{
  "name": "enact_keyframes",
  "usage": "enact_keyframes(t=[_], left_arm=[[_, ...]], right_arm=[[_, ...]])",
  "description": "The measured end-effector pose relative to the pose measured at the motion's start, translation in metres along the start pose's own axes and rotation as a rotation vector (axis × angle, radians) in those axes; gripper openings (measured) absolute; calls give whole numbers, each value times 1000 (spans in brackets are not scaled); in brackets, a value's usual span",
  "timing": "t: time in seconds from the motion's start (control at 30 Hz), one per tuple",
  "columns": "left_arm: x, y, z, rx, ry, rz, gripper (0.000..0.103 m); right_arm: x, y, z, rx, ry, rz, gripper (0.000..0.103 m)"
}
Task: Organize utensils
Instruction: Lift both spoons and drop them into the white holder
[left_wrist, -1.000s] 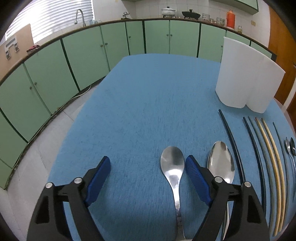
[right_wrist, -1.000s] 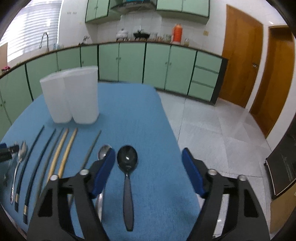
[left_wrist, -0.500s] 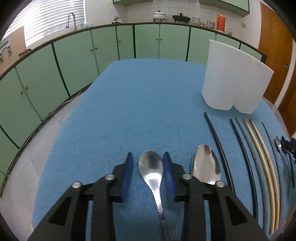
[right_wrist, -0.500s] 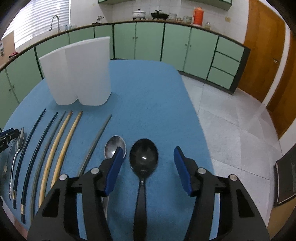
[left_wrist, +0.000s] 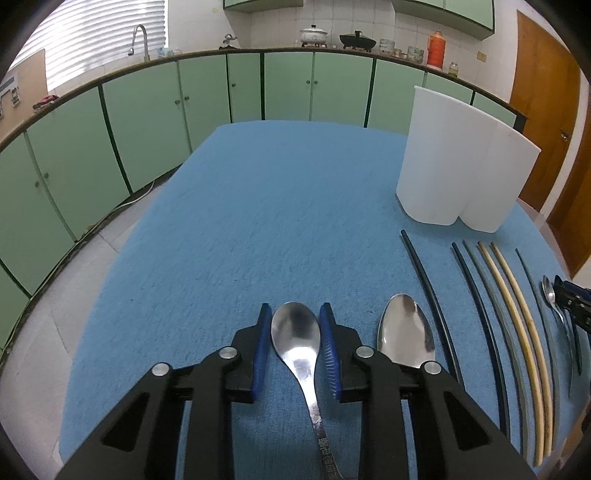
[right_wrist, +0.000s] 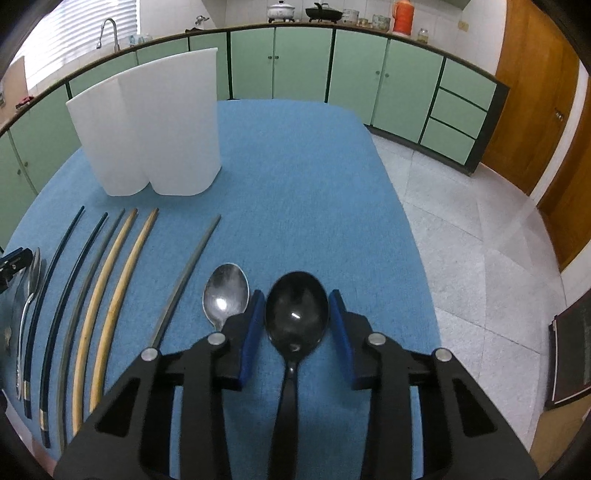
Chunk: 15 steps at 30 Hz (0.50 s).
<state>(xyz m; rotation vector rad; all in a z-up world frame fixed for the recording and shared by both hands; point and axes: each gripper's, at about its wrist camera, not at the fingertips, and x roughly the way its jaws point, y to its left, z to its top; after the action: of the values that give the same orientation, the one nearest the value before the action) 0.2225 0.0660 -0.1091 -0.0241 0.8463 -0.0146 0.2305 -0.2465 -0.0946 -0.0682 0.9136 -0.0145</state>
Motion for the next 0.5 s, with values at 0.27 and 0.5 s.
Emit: enact_keyframes(t=[0.27, 0.5], left_arm=[[-26, 7, 2, -27, -93, -60, 26], [-65, 16, 14, -46, -255, -113, 26]], right_arm=[[-40, -4, 2, 28, -141, 15, 34], [-82, -8, 18, 56, -300, 59, 34]])
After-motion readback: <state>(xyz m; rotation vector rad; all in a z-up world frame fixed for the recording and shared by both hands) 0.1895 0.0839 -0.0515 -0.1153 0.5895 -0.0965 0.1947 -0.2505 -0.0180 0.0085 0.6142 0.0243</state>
